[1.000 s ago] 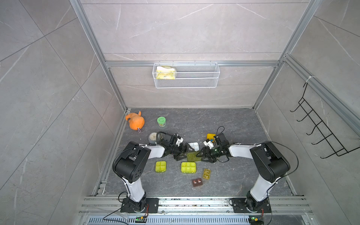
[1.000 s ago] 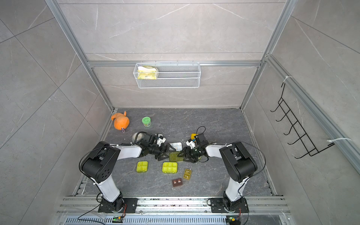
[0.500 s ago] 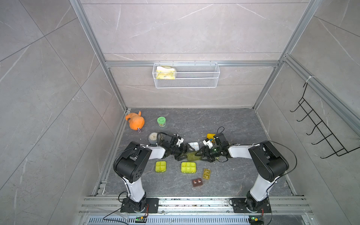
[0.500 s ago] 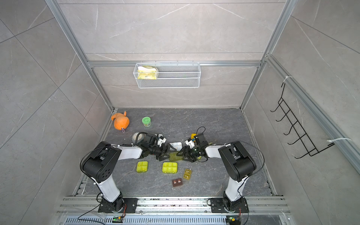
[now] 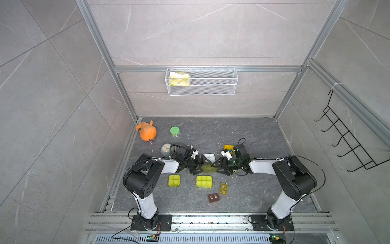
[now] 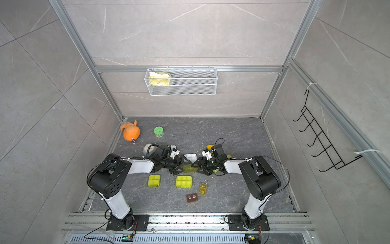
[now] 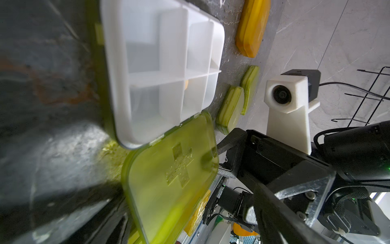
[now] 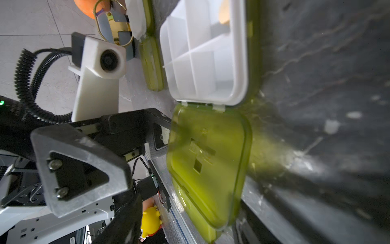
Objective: Close pillboxes
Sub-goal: Close the lid on the pillbox.
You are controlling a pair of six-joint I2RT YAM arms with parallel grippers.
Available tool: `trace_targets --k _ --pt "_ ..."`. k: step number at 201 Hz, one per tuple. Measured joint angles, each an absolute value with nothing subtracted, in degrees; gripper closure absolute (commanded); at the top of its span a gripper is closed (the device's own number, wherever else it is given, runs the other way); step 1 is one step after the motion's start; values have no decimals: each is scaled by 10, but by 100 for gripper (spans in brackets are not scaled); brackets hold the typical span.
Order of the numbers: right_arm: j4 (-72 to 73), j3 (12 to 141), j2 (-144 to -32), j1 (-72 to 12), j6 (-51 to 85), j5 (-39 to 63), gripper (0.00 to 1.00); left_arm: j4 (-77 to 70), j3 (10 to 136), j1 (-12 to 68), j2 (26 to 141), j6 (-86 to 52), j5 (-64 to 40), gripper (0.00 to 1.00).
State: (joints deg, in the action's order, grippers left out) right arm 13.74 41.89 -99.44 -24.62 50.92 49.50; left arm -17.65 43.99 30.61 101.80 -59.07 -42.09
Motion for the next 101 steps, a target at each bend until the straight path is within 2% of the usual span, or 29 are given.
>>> trace_targets --k 60,101 --pt "146 439 -988 -246 526 500 33 -185 440 303 1004 -614 -415 11" --pt "147 475 -988 -246 530 504 32 -179 441 302 986 -616 -409 7"
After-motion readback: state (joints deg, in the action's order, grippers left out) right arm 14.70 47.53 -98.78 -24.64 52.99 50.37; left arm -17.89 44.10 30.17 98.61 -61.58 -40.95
